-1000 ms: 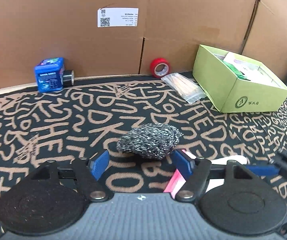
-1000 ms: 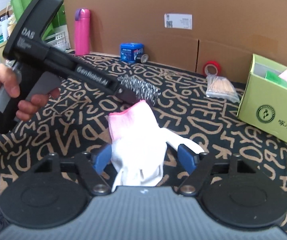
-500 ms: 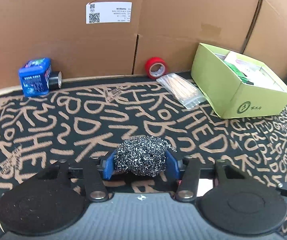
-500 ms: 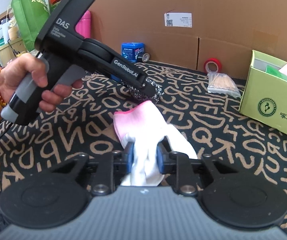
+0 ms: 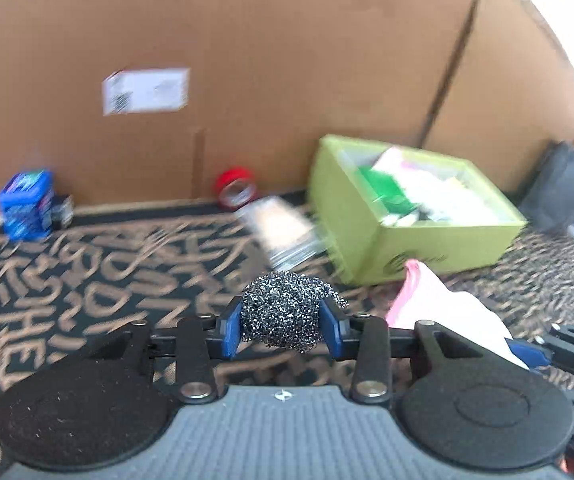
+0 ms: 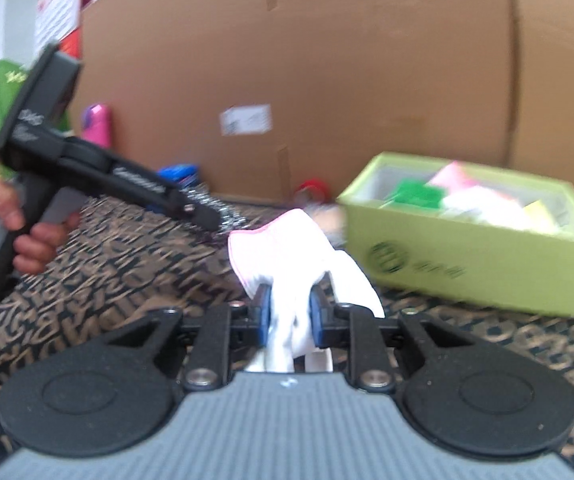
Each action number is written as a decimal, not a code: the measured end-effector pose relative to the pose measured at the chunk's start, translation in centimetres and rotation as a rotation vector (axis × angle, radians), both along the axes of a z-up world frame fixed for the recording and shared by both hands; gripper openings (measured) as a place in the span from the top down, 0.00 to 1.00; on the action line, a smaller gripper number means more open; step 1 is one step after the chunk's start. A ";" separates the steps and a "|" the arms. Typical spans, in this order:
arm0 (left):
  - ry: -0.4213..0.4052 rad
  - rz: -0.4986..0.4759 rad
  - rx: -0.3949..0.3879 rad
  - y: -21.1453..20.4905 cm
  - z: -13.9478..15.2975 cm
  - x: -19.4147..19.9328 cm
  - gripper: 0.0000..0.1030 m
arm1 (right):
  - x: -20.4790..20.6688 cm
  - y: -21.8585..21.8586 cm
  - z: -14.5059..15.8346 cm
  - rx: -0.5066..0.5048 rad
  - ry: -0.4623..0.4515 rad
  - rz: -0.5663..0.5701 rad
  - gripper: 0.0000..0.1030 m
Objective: Organize objects
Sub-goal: 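Carry glove and scrubber into the lime-green box and open both tools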
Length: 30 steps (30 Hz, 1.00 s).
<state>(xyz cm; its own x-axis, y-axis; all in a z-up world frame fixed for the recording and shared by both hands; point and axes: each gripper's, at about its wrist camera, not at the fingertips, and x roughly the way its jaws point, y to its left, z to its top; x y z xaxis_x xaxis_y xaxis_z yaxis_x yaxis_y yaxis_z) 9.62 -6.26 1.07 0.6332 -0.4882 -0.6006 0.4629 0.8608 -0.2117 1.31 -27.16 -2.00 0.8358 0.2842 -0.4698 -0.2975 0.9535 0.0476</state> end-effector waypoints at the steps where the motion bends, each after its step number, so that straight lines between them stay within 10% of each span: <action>1: -0.010 -0.015 -0.009 -0.8 0.6 0.0 0.59 | 0.1 -0.8 0.6 -0.006 -0.017 -0.024 0.81; 20: -0.119 -0.045 -0.072 -15.4 3.5 7.0 0.56 | 13.3 -14.4 2.7 -0.100 -0.124 -0.384 0.81; 27: -0.097 -0.043 -0.074 -15.5 0.9 8.5 0.22 | 13.1 -15.0 0.2 -0.128 -0.075 -0.388 0.42; 30: -0.117 -0.022 -0.052 -15.0 0.7 8.1 0.21 | 10.7 -15.2 0.6 -0.109 -0.128 -0.400 0.43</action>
